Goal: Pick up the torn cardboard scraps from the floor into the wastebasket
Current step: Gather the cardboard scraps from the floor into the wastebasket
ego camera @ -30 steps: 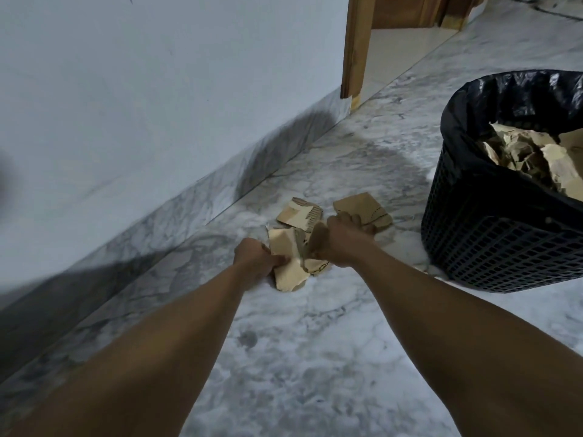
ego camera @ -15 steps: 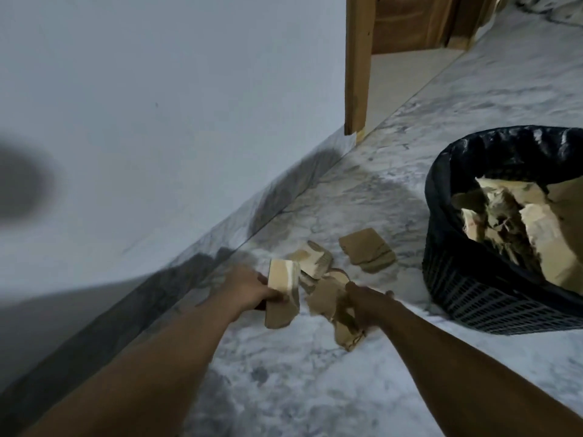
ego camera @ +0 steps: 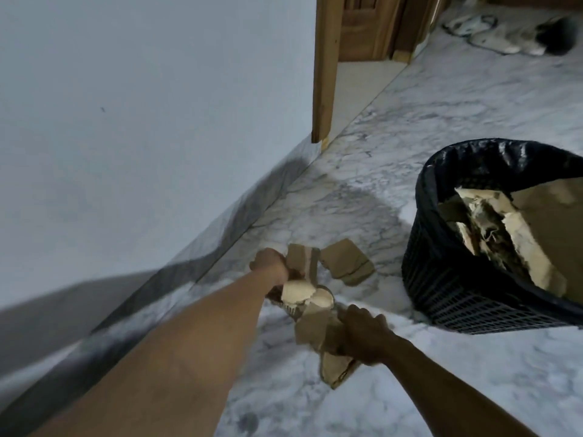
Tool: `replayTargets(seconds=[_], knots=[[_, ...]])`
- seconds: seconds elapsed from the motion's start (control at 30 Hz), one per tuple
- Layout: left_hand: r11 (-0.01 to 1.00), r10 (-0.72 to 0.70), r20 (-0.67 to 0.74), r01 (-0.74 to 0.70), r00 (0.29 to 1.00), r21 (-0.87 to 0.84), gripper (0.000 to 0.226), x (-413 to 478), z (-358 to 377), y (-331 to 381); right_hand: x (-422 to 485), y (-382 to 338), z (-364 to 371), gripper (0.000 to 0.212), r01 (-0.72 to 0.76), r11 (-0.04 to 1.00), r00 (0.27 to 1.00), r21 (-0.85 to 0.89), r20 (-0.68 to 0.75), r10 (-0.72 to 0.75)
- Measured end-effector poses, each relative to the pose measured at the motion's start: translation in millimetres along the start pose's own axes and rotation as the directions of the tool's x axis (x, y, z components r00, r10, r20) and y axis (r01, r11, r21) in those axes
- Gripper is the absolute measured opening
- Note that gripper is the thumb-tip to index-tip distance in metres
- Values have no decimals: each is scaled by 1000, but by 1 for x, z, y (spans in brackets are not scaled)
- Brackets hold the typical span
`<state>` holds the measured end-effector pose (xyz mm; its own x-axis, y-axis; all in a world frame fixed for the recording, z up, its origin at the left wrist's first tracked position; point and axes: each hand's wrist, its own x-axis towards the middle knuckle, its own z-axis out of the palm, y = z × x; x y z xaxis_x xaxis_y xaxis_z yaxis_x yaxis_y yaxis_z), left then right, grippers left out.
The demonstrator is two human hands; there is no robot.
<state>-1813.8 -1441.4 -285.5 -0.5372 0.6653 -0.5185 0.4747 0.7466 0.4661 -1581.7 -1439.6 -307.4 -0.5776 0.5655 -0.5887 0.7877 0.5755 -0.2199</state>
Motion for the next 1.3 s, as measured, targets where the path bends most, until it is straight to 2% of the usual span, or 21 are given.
replayTargets(seconds=[0.07, 0.13, 0.23, 0.33, 0.4, 0.5, 0.6, 0.7, 0.77, 0.83, 0.9, 1.0, 1.07, 1.2, 1.3], knots=[[989, 27, 17, -29, 999, 144, 63, 9, 5, -4, -1, -2, 5, 60, -63, 997, 998, 49, -28, 65], [987, 75, 35, -79, 997, 138, 58, 9, 5, -9, -3, -7, 11, 53, -135, 987, 988, 85, -60, 141], [992, 107, 47, -104, 993, -65, 44, -2, 1, -10, -13, -30, 19, 52, -218, 972, 968, 91, -107, 228], [964, 101, 57, -84, 993, -253, 42, -5, -6, -15, -20, -54, 18, 52, -177, 983, 978, -40, -117, 171], [935, 106, 21, -93, 994, -342, 38, -7, -21, -17, -11, -63, 9, 56, -168, 985, 983, -33, -78, 165], [855, 102, -68, -122, 992, -505, 34, 1, -53, -22, 21, -78, -5, 72, -162, 985, 987, 52, -11, 162], [756, 73, -93, -116, 993, -644, 33, 7, -73, -23, 43, -88, -13, 65, -174, 981, 984, 89, -29, 177], [760, 117, -85, -144, 989, -633, 34, 13, -73, -4, 45, -94, -14, 60, -251, 965, 965, 72, -63, 255], [787, 176, -42, -166, 983, -594, 36, 12, -61, 17, 39, -96, -8, 64, -279, 933, 949, 228, -84, 304], [819, 228, 8, -187, 974, -543, 37, 10, -41, 39, 30, -89, 1, 59, -292, 862, 936, 414, -61, 346], [844, 275, 43, -220, 960, -489, 38, 8, -21, 59, 19, -71, 12, 48, -347, 816, 912, 462, -36, 408], [901, 343, 89, -301, 935, -311, 35, 15, 10, 74, -3, -43, 26, 37, -423, 780, 870, 462, -34, 491], [913, 385, 116, -359, 916, -193, 31, 21, 30, 75, -14, -35, 32, 24, -404, 758, 866, 512, -53, 498], [907, 417, 112, -404, 902, -119, 29, 26, 48, 75, -9, -28, 29, 36, -343, 784, 904, 517, -46, 426], [899, 437, 99, -429, 894, -92, 37, 25, 43, 78, -3, -24, 32, 48, -362, 759, 892, 542, -34, 450]])
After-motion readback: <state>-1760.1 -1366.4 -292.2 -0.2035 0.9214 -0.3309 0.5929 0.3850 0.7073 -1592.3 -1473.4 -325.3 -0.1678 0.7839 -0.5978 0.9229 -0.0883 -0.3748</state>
